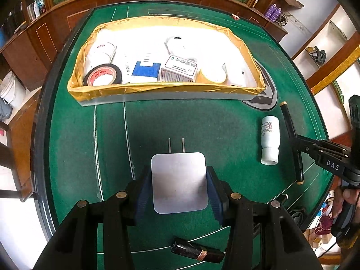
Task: Organize rigid objects
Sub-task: 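Carry the charger with the left tool while the right tool carries the pen over the box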
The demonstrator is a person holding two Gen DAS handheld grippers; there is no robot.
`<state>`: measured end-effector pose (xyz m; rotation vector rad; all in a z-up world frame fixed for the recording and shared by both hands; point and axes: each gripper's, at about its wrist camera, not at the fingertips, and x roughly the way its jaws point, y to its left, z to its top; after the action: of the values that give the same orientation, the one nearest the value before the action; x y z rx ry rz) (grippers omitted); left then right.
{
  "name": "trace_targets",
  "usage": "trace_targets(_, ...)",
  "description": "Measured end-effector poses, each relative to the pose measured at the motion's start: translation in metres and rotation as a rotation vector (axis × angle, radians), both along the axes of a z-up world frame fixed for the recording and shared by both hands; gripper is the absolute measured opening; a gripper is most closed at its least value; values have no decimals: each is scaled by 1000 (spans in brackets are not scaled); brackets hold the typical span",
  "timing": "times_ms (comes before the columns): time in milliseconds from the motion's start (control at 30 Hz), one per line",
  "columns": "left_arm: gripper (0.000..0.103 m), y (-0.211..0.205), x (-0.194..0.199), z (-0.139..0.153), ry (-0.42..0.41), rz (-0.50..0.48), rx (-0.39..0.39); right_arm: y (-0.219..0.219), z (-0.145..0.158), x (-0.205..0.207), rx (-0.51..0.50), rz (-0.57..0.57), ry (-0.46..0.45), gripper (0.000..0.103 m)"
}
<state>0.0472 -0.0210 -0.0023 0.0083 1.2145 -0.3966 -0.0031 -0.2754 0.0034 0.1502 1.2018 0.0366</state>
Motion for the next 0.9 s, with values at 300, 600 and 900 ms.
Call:
trace_targets(300, 50, -1, 3, 9, -25, -2, 16, 11, 15, 6, 7, 31, -27, 14)
trace_targets(600, 50, 0, 7, 21, -51, 15, 27, 27, 25, 21, 13, 90, -48, 14)
trace_targets(900, 50, 7, 24, 30, -65, 49, 45, 39, 36, 38, 11, 147, -67, 14)
